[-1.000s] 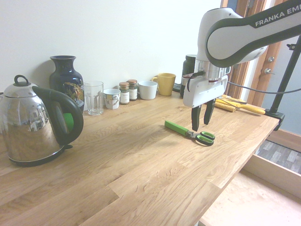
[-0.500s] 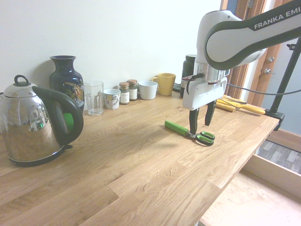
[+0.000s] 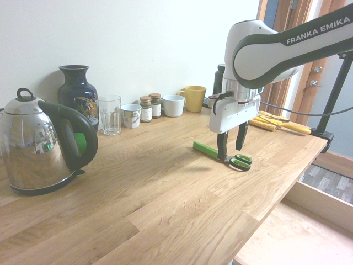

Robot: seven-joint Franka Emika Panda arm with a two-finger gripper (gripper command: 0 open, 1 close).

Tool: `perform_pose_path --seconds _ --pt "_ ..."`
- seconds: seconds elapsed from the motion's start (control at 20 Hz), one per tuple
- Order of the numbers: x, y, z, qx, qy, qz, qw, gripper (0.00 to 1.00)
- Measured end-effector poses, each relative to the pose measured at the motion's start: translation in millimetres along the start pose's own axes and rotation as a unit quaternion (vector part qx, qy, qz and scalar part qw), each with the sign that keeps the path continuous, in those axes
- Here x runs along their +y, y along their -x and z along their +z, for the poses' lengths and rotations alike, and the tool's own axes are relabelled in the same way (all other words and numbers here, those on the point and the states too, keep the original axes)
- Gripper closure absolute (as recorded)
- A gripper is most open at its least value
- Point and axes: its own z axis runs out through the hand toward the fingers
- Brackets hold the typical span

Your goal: Put scissor in the drawer

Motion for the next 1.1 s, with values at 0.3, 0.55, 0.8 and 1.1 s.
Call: perform_pose_path --seconds 0.3,0.55,0.8,1.1 --pt "-7 -6 3 -0.002 0.003 -0.001 1.0 0.0" --pt "-8 -6 8 -0.007 0.007 -0.001 1.0 0.0" --pt "-14 -6 15 -0.01 0.006 -0.002 1.0 0.0" --pt "-24 -11 20 -0.011 0.006 -0.004 1.0 0.0"
